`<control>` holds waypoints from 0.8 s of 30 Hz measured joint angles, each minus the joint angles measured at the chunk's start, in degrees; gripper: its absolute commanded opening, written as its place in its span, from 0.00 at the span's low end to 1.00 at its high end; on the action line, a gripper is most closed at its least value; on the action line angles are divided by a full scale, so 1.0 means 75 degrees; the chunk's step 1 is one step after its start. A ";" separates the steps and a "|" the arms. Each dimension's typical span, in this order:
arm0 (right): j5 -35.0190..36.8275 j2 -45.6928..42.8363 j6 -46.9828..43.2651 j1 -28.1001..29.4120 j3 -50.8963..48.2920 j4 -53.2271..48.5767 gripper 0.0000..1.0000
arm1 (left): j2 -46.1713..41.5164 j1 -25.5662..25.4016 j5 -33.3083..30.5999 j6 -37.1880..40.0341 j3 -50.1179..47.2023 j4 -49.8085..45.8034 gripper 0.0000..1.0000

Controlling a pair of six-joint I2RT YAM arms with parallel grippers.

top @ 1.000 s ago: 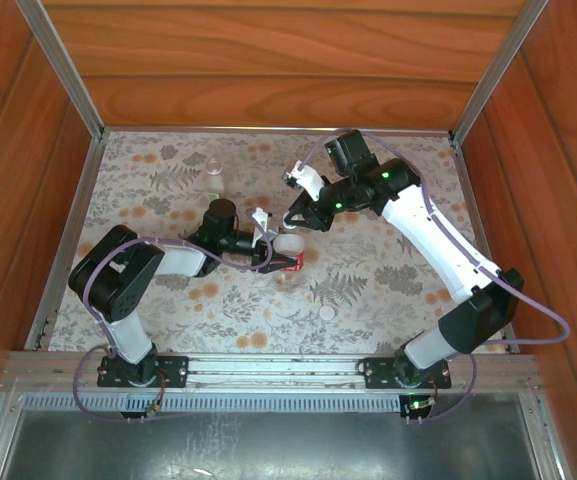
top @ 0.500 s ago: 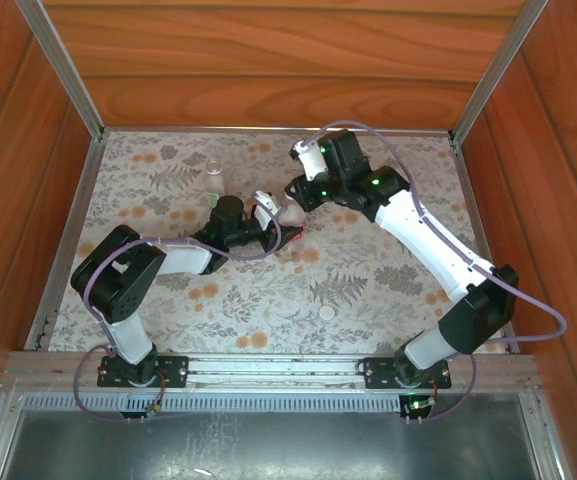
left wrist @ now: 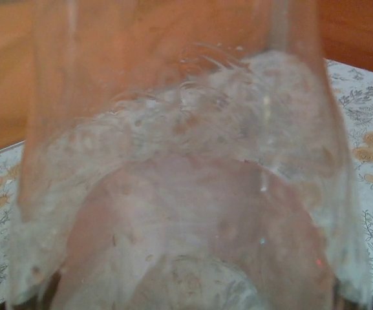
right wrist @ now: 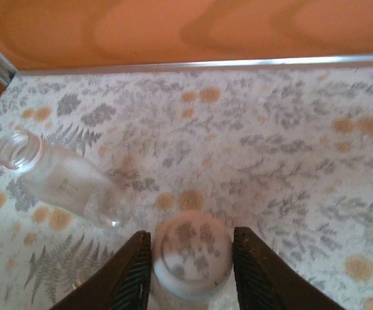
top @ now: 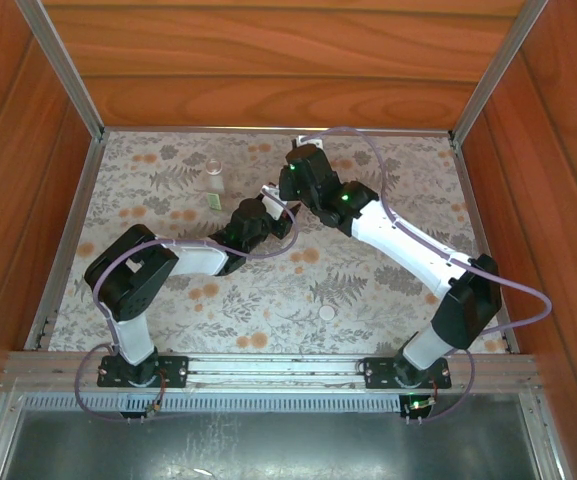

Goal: Screw on the bottle caps

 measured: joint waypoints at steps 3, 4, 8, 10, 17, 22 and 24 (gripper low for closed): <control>-0.0743 -0.0157 -0.0574 -0.0187 -0.0047 0.0003 0.70 | -0.0009 0.0154 0.0460 -0.0015 -0.0125 0.0143 0.59; -0.1081 -0.0256 -0.0822 -0.0262 -0.0058 -0.0026 0.74 | -0.0015 0.0207 0.0708 -0.0015 -0.0163 0.0198 0.59; -0.2634 -0.1011 -0.1719 -0.0734 -0.0303 0.0067 0.80 | -0.0204 0.0635 0.2148 0.0023 -0.0455 0.0315 0.59; -0.3570 -0.1501 -0.2107 -0.1099 -0.0548 0.0187 0.79 | -0.0312 0.0860 0.3005 0.0058 -0.0592 0.0321 0.60; -0.6540 -0.2139 -0.3663 -0.1877 -0.0711 -0.0198 0.67 | -0.0495 0.1396 0.6624 0.0143 -0.0682 0.0309 0.61; -0.7557 -0.1935 -0.4692 -0.1865 -0.0592 -0.1078 0.65 | -0.0501 0.1390 0.8218 0.0189 -0.0580 0.0306 0.61; -0.7732 -0.1746 -0.4931 -0.1871 -0.0455 -0.1268 0.63 | -0.0501 0.1390 0.8626 0.0184 -0.0513 0.0309 0.61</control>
